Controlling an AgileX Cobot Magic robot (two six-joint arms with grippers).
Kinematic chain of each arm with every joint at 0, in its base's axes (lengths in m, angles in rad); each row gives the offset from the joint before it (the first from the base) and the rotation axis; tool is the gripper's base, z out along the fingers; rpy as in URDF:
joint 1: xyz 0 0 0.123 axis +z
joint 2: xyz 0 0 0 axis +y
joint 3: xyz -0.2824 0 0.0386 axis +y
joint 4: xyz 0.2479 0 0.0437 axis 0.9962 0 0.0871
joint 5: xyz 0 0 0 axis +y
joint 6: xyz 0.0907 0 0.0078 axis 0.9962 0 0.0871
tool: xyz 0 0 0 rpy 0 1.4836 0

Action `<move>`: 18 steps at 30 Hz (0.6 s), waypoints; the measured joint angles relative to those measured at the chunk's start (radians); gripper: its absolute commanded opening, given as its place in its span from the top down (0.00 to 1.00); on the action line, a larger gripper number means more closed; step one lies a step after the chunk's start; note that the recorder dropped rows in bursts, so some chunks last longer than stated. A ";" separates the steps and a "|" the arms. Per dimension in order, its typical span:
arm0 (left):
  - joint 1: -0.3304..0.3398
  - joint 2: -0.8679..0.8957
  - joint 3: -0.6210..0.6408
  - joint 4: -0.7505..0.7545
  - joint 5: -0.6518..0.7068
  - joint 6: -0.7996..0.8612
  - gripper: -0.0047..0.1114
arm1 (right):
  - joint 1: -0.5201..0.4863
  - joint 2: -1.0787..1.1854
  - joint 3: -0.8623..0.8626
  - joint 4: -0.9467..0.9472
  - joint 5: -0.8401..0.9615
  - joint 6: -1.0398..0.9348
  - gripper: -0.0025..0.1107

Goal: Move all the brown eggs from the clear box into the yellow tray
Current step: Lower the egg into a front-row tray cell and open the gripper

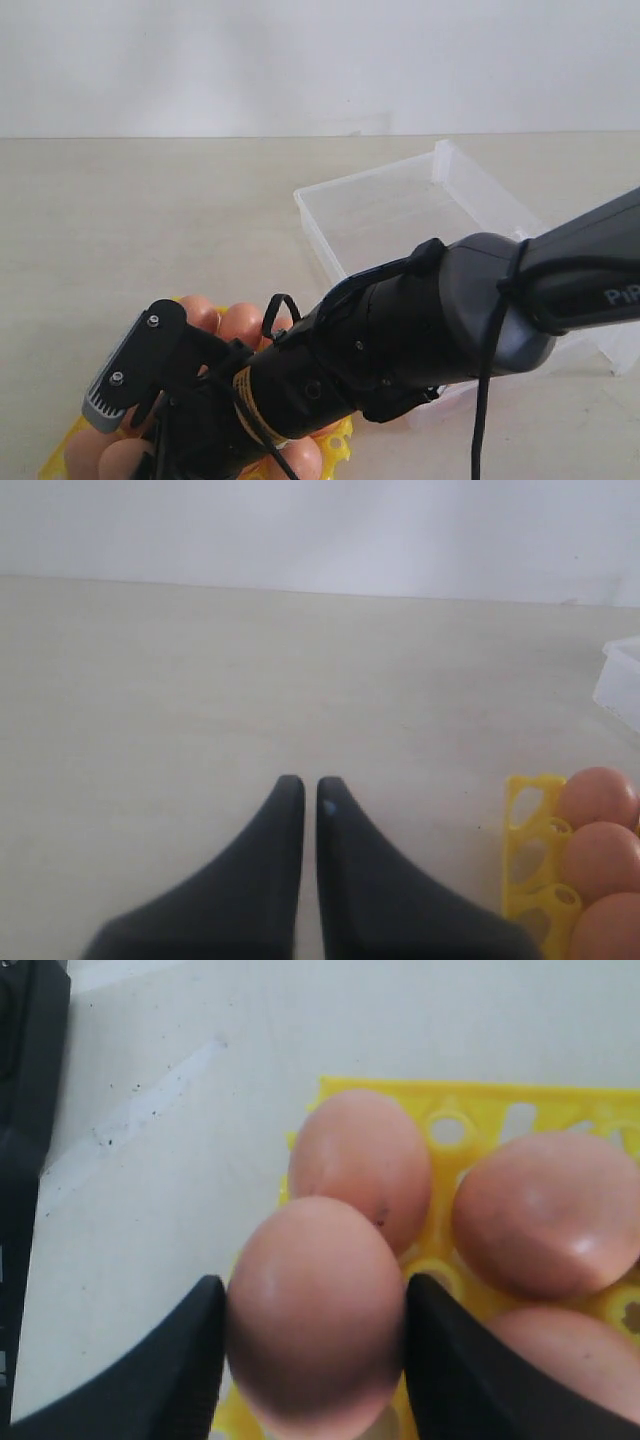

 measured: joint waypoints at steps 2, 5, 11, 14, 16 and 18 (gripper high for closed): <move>0.000 0.000 0.000 0.000 0.000 0.000 0.92 | 0.000 0.000 0.000 0.000 0.000 0.000 0.97; 0.000 0.000 0.000 0.000 0.000 0.000 0.92 | 0.000 0.000 0.000 0.002 -0.002 0.000 0.76; 0.000 0.000 0.000 0.000 0.000 0.000 0.92 | 0.000 0.002 0.000 0.002 -0.008 0.000 0.52; 0.000 0.000 0.000 0.000 0.000 0.000 0.92 | 0.000 0.002 0.000 0.002 -0.013 0.000 0.52; 0.000 0.000 0.000 0.000 0.000 0.000 0.92 | 0.000 0.002 0.000 0.002 -0.013 0.000 0.52; 0.000 0.000 0.000 0.000 0.000 0.000 0.92 | 0.000 -0.002 0.000 0.002 -0.013 0.002 0.52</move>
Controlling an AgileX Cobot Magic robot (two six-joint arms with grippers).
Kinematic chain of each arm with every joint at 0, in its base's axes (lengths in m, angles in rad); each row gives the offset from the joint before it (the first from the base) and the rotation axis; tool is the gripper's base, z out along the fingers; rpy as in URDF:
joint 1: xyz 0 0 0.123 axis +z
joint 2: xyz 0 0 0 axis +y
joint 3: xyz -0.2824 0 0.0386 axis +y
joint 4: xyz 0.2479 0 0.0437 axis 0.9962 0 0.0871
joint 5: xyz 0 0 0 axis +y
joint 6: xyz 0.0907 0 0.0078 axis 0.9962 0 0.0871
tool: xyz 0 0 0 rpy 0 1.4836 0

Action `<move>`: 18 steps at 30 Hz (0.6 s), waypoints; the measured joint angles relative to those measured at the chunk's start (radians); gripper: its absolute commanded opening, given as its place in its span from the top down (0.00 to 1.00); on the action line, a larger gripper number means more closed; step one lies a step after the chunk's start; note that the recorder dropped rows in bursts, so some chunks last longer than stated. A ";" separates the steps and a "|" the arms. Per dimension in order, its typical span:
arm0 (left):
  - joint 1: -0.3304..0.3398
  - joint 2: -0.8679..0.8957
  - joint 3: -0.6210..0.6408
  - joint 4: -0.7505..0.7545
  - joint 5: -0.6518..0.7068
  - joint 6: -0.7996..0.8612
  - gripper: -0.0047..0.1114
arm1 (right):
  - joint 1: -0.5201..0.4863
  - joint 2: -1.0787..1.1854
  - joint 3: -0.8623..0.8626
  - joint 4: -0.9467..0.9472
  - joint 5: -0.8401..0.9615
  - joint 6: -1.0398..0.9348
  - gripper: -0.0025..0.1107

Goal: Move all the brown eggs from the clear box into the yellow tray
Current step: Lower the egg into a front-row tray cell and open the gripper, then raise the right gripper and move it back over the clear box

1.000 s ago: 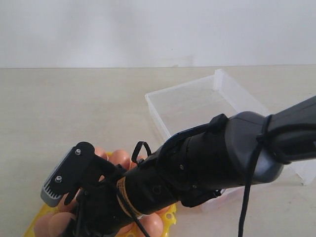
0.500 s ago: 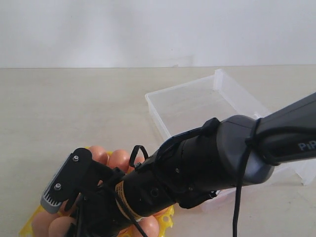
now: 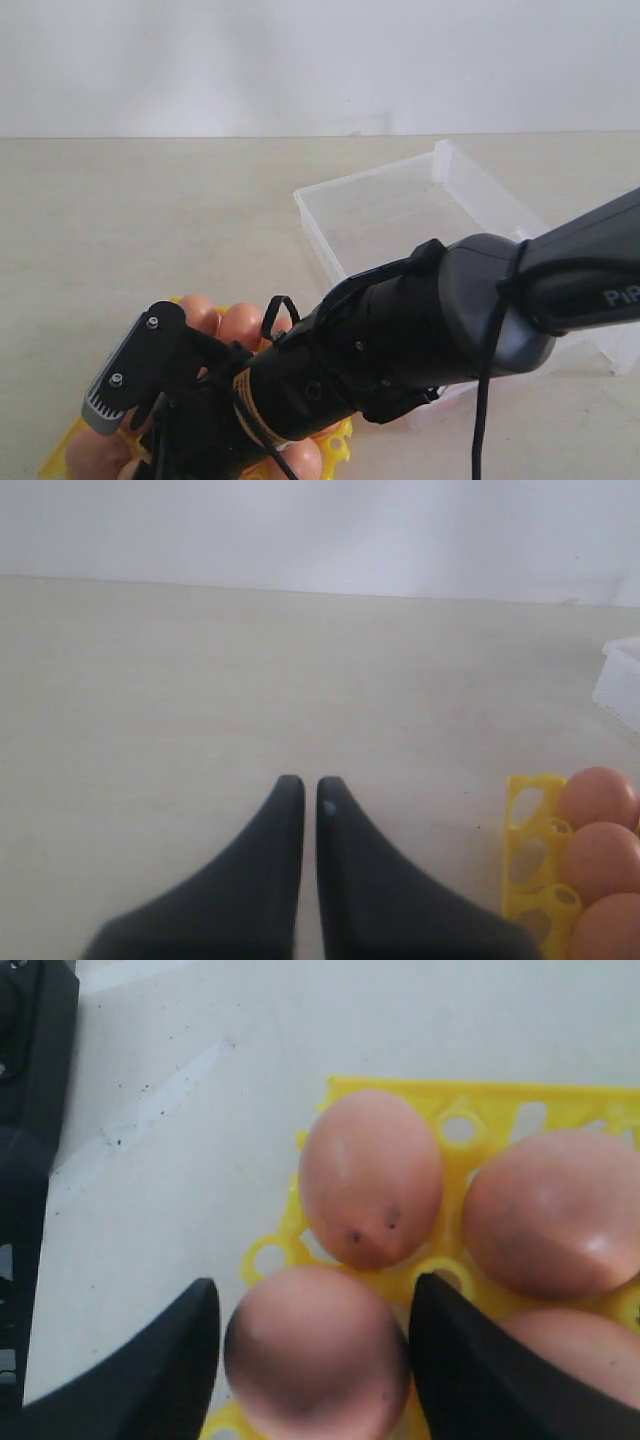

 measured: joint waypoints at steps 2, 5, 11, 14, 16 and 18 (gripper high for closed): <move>0.000 0.000 0.000 0.000 0.000 0.000 0.92 | 0.000 -0.010 0.000 0.000 0.007 0.002 0.52; 0.000 0.000 0.000 0.000 0.000 0.000 0.92 | 0.001 -0.039 0.004 -0.009 0.033 0.007 0.52; 0.000 0.000 0.000 0.000 0.000 0.000 0.92 | 0.001 -0.175 0.004 -0.013 0.180 0.008 0.52; 0.000 0.000 0.000 0.000 0.000 0.000 0.92 | 0.001 -0.272 0.004 -0.013 0.292 0.008 0.52; 0.000 0.000 0.000 0.000 0.000 0.000 0.92 | 0.001 -0.336 0.004 -0.013 0.386 0.008 0.52; 0.000 0.000 0.000 0.000 0.000 0.000 0.92 | 0.001 -0.408 0.004 -0.016 0.490 0.008 0.52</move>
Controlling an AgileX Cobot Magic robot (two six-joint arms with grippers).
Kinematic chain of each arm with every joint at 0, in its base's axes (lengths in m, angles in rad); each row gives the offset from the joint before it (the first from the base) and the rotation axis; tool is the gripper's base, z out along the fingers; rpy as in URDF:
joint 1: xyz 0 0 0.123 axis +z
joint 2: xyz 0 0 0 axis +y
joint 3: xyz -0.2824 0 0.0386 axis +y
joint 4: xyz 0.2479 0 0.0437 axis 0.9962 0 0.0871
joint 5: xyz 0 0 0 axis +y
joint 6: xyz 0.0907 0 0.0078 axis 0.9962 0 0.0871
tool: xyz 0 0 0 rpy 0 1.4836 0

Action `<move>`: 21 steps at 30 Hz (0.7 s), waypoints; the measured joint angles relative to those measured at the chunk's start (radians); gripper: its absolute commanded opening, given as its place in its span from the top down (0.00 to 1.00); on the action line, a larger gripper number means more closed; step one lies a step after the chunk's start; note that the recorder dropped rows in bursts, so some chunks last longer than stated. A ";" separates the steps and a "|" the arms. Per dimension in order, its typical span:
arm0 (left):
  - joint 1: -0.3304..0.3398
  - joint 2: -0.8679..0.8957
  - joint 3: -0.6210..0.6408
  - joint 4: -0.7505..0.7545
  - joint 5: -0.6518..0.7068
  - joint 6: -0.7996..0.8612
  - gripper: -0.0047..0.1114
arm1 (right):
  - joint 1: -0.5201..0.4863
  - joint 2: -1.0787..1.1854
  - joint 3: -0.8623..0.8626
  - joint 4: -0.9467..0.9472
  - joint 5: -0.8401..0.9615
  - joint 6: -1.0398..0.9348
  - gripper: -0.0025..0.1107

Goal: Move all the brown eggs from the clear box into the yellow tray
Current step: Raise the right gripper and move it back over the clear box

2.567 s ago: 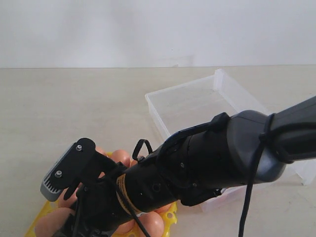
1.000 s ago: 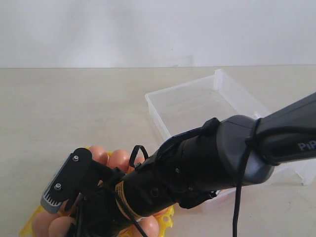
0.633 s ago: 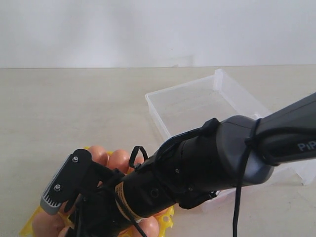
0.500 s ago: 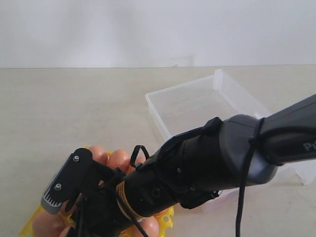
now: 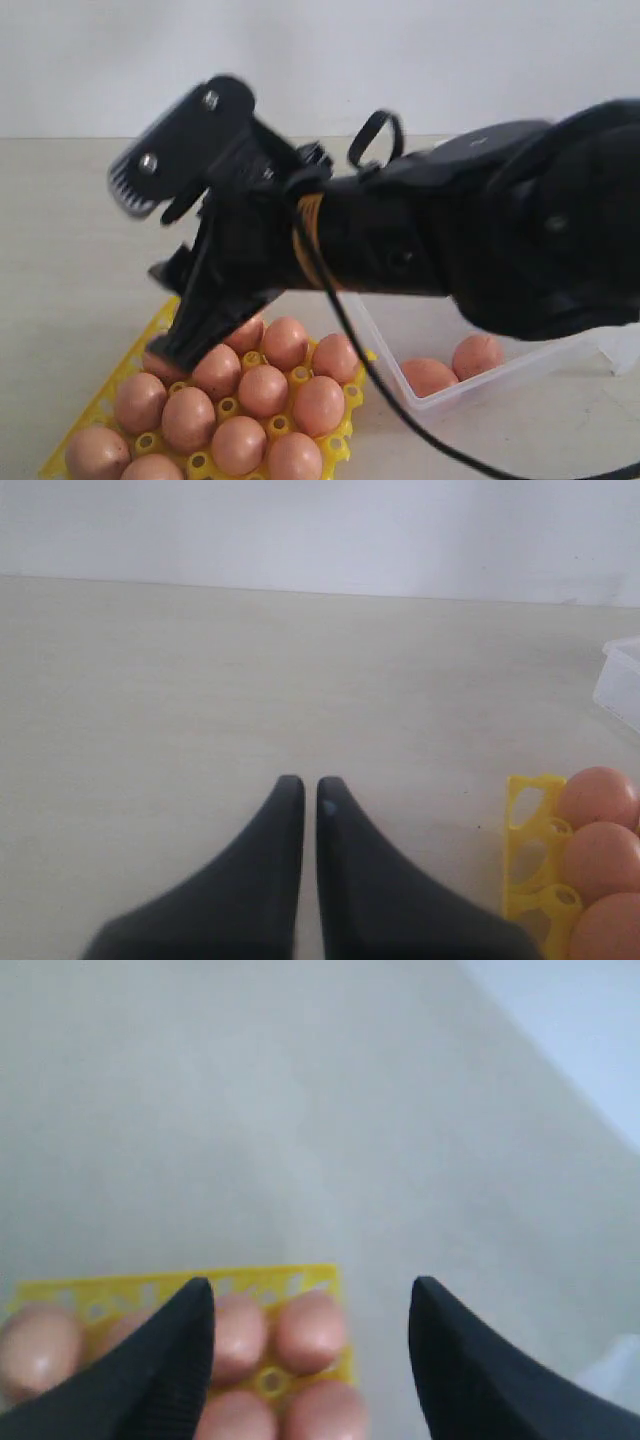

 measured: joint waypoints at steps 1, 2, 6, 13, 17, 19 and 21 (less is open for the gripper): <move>0.000 0.000 0.000 0.000 0.000 0.000 0.92 | 0.000 -0.028 0.000 -0.002 0.048 0.000 0.52; 0.000 0.000 0.000 0.000 0.000 0.000 0.92 | 0.000 -0.064 0.000 -0.001 0.112 -0.002 0.52; 0.000 0.000 0.000 0.000 0.000 0.000 0.92 | 0.000 -0.189 0.000 0.013 0.400 -0.004 0.52; 0.000 0.000 0.000 0.000 0.000 0.000 0.92 | -0.103 -0.253 0.000 0.329 0.799 -0.185 0.52; 0.000 0.000 0.000 0.000 0.000 0.000 0.92 | -0.324 -0.171 -0.015 0.561 0.743 -0.399 0.53; 0.000 0.000 0.000 0.000 0.000 0.000 0.92 | -0.476 -0.082 -0.072 0.686 0.723 -0.522 0.53; 0.000 0.000 0.000 0.000 0.000 0.000 0.92 | -0.594 0.019 -0.166 0.891 0.756 -0.696 0.53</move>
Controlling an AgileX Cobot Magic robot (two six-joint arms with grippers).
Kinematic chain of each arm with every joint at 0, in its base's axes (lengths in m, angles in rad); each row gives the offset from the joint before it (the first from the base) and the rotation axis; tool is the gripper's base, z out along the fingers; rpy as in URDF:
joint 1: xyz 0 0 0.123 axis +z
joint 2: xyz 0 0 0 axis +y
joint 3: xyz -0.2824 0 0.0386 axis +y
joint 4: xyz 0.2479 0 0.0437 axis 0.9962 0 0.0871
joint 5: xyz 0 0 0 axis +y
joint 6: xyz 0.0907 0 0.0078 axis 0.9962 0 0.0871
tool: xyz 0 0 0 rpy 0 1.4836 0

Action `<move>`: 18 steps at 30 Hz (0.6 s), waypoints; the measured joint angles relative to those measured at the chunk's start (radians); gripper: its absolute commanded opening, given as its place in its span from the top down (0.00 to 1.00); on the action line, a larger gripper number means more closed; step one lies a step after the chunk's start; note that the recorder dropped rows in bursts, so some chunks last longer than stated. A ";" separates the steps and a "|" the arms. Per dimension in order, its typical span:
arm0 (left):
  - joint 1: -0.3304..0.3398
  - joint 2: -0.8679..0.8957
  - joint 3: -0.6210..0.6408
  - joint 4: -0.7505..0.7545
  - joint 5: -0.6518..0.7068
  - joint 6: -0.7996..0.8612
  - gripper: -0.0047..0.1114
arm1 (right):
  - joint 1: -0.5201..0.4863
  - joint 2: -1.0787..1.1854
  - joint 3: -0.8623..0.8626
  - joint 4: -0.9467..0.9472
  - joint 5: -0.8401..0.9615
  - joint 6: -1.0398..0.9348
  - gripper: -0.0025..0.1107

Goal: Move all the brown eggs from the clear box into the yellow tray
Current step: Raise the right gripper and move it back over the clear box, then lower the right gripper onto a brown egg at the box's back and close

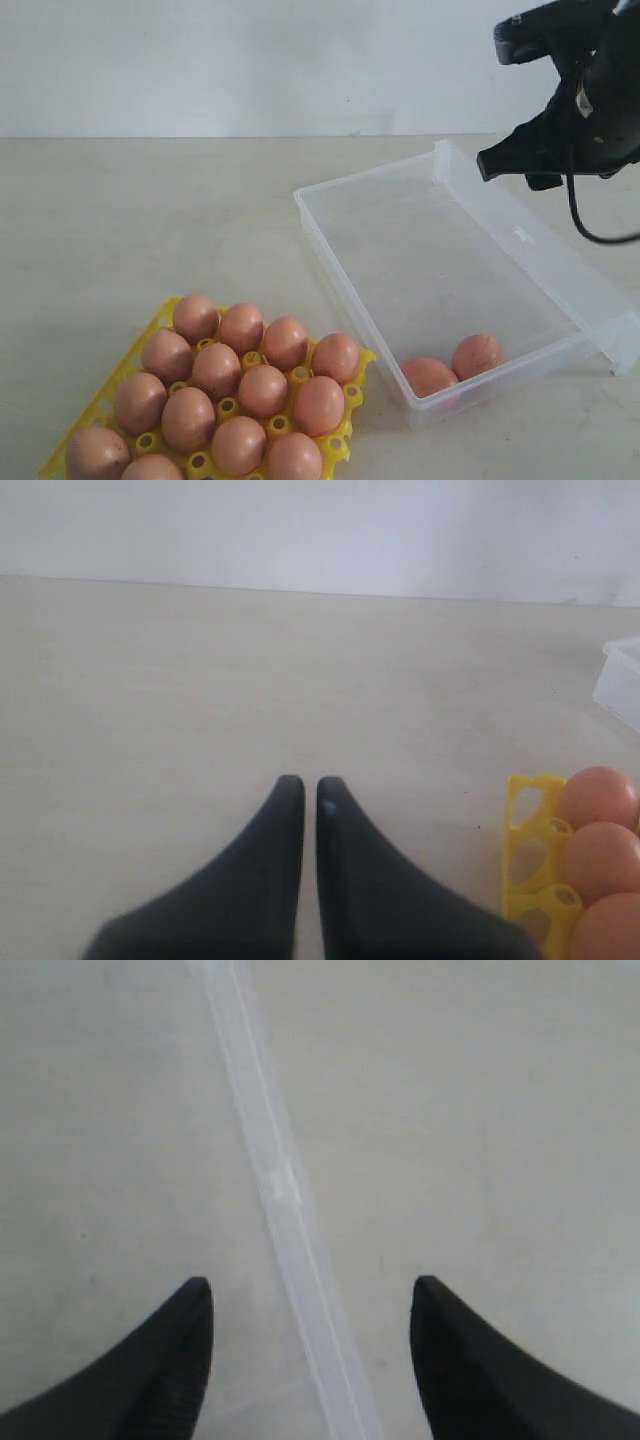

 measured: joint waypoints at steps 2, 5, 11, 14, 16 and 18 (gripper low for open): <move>0.000 0.000 0.000 0.000 0.000 0.000 0.92 | -0.100 0.113 -0.111 0.256 0.100 -0.186 0.53; 0.000 0.000 0.000 0.000 0.000 0.000 0.92 | -0.204 0.290 -0.247 0.672 0.317 -0.440 0.53; 0.000 0.000 0.000 0.000 0.000 0.000 0.92 | -0.212 0.425 -0.316 1.034 0.415 -0.637 0.52; 0.000 0.000 0.000 0.000 0.000 0.000 0.92 | -0.198 0.425 -0.318 1.015 0.424 -0.647 0.52; 0.000 0.000 0.000 0.000 0.000 0.000 0.92 | -0.194 0.425 -0.318 0.970 0.424 -0.628 0.52; 0.000 0.000 0.000 0.000 0.000 0.000 0.92 | -0.194 0.421 -0.318 0.913 0.424 -0.604 0.52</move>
